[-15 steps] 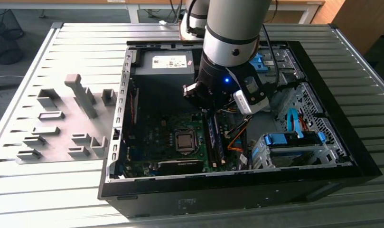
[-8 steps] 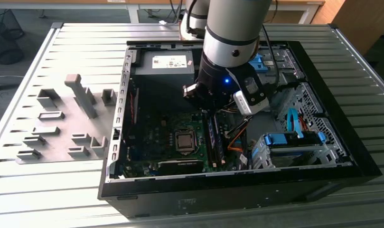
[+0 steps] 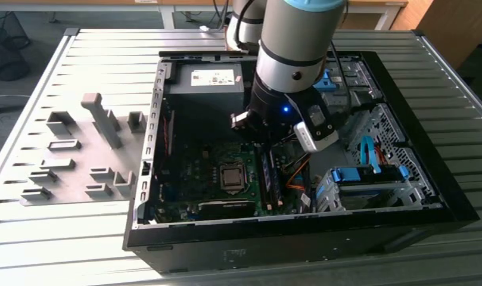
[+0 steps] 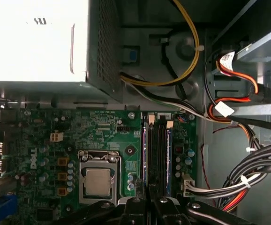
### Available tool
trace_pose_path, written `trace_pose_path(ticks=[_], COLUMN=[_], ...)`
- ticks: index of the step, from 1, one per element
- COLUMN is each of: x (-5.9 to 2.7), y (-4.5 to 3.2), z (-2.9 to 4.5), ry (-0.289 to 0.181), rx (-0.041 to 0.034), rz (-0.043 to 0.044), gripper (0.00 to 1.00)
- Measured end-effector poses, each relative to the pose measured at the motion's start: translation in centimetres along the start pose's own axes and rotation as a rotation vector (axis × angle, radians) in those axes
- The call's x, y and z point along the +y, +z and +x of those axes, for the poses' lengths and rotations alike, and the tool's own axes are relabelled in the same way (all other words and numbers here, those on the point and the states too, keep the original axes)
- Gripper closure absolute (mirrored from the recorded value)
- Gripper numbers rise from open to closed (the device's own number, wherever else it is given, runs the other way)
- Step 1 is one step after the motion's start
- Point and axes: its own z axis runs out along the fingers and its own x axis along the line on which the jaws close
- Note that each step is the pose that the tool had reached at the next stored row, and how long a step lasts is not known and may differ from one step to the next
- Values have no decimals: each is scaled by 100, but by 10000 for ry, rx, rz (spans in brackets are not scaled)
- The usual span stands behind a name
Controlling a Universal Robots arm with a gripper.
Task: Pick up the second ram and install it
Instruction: 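Insert the second ram into the second slot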
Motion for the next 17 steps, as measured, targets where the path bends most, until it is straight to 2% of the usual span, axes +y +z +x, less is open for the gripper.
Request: trace_pose_path(ticks=[5, 12, 17], x=[-23, -41, -45], y=[20, 138, 145], z=[-19, -24, -25], ry=[63, 152, 167], rx=[-1, -3, -3], rz=[-2, -7, -5], gripper=[86, 86, 86])
